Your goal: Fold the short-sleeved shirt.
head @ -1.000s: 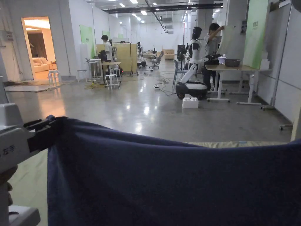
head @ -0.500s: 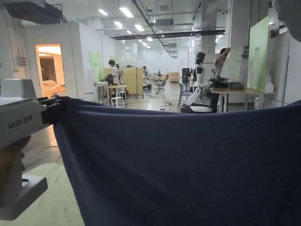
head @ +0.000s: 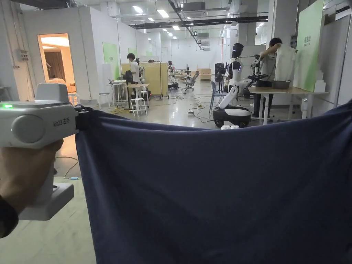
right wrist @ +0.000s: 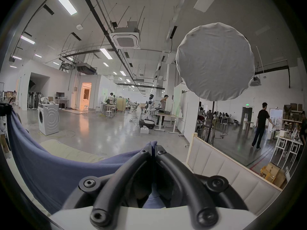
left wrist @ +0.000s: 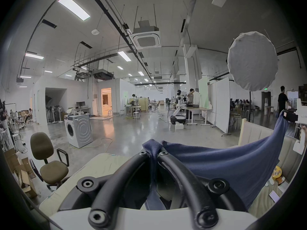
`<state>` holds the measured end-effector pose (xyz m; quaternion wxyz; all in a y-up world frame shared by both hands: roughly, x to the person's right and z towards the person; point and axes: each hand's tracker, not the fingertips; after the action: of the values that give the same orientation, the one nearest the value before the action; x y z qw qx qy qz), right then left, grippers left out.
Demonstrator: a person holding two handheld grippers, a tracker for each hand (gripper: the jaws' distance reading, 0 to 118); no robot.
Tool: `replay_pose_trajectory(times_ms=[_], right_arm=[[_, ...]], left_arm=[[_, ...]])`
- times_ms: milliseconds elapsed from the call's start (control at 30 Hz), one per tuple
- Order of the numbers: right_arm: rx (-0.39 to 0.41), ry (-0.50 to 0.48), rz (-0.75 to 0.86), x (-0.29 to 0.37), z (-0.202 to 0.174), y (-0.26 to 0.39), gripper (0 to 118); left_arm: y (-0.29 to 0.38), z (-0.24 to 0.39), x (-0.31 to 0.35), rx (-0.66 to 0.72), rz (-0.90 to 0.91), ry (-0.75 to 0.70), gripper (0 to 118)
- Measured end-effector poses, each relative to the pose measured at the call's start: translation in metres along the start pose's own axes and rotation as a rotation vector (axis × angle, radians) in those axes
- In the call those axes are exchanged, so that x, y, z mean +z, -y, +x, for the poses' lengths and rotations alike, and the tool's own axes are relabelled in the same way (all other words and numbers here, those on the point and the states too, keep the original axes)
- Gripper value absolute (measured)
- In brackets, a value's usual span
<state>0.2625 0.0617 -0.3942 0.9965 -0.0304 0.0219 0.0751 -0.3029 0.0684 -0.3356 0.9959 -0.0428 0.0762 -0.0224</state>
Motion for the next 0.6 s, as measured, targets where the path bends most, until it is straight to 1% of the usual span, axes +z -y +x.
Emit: replay_pose_trajectory(times_ms=[33,100,133,167,233,267,367,400,567,600], right_arm=[[0.012,0.007,0.013,-0.01,0.001,0.0,3],[0.009,0.012,-0.002,-0.015,0.007,0.0,3],[-0.017,0.069,-0.008,-0.058,-0.008,0.0,3],[-0.029,0.07,-0.015,-0.067,-0.008,-0.001,3],[0.015,0.086,0.007,-0.09,-0.011,-0.001,3],[0.05,0.055,0.023,-0.094,-0.014,-0.007,3],[0.049,0.059,0.014,-0.125,-0.01,-0.006,3],[0.05,0.078,0.03,-0.097,-0.028,-0.009,3],[0.051,0.086,0.017,-0.124,-0.029,-0.004,3],[0.052,0.086,0.015,-0.112,-0.029,-0.006,3]], left_arm=[[0.0,0.002,-0.005,-0.004,-0.002,0.0,6],[0.001,0.004,-0.016,-0.012,-0.008,-0.005,6],[0.002,0.005,-0.021,-0.011,-0.007,-0.006,6],[0.002,0.006,-0.026,-0.012,-0.006,-0.011,6],[0.003,0.007,-0.039,-0.008,-0.015,-0.027,6],[0.004,0.008,-0.048,-0.005,-0.022,-0.03,6],[0.009,0.012,-0.072,-0.019,-0.054,-0.04,6],[0.012,0.013,-0.078,-0.026,-0.065,-0.043,6],[0.025,0.023,-0.107,-0.101,-0.08,-0.048,6],[0.029,0.024,-0.11,-0.102,-0.081,-0.051,6]])
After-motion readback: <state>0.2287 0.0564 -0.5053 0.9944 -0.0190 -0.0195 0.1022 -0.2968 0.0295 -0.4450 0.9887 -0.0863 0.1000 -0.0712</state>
